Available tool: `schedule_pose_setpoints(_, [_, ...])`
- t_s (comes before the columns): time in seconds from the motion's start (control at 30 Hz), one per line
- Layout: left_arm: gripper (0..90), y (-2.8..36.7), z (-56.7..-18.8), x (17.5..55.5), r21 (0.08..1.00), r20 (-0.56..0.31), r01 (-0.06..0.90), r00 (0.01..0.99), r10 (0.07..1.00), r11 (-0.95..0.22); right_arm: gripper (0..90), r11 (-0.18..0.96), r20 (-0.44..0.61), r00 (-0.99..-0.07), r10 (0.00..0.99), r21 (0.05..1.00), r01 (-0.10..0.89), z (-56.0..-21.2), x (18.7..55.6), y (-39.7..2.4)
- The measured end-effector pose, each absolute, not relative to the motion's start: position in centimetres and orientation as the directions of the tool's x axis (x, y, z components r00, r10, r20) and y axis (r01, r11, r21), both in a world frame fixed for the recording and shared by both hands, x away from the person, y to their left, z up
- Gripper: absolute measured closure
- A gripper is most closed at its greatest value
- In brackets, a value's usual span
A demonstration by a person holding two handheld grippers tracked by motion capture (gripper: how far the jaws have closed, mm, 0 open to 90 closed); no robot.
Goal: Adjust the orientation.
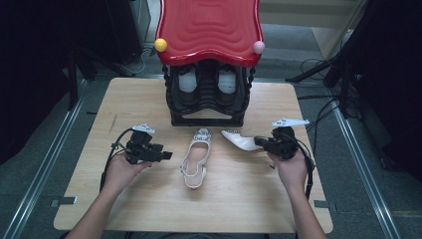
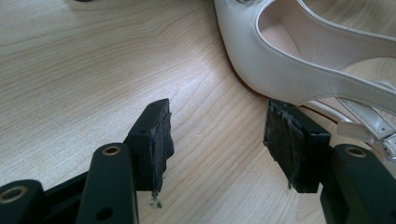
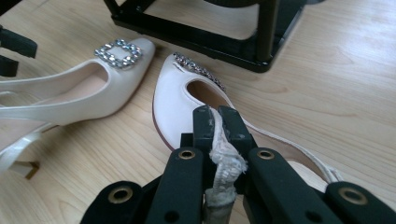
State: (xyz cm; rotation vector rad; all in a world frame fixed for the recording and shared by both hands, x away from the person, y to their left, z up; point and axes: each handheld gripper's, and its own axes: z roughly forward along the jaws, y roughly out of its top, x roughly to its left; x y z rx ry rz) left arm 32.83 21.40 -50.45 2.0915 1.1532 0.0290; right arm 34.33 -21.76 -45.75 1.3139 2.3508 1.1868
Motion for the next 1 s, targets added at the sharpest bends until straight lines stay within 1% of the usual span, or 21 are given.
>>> schedule_pose_setpoints(0.2, [41.7, 21.4, -50.5, 32.8, 0.608, -0.310, 0.723, 0.597, 0.740, -0.329, 87.9, 0.296, 0.184, -0.604, 0.776, 0.739, 0.605, -45.8, 34.0, -20.2])
schedule_pose_setpoints(0.43, [41.7, 21.3, -50.5, 32.9, 0.604, -0.311, 0.723, 0.600, 0.737, -0.334, 87.7, 0.339, 0.126, -0.615, 0.778, 0.741, 0.580, -46.2, 33.6, -18.8])
schedule_pose_setpoints(0.6, [41.7, 21.2, -50.6, 32.8, 0.603, -0.307, 0.721, 0.604, 0.736, -0.340, 87.3, 0.347, 0.130, -0.620, 0.774, 0.732, 0.586, -46.7, 32.4, -18.5])
schedule_pose_setpoints(0.87, [41.9, 21.0, -50.7, 32.8, 0.611, -0.307, 0.712, 0.616, 0.725, -0.346, 86.3, 0.376, 0.143, -0.627, 0.766, 0.691, 0.617, -47.7, 31.2, -17.7])
schedule_pose_setpoints(1.0, [42.0, 20.8, -50.6, 32.9, 0.615, -0.307, 0.707, 0.624, 0.719, -0.350, 86.1, 0.391, 0.195, -0.643, 0.741, 0.653, 0.649, -48.9, 30.8, -16.7])
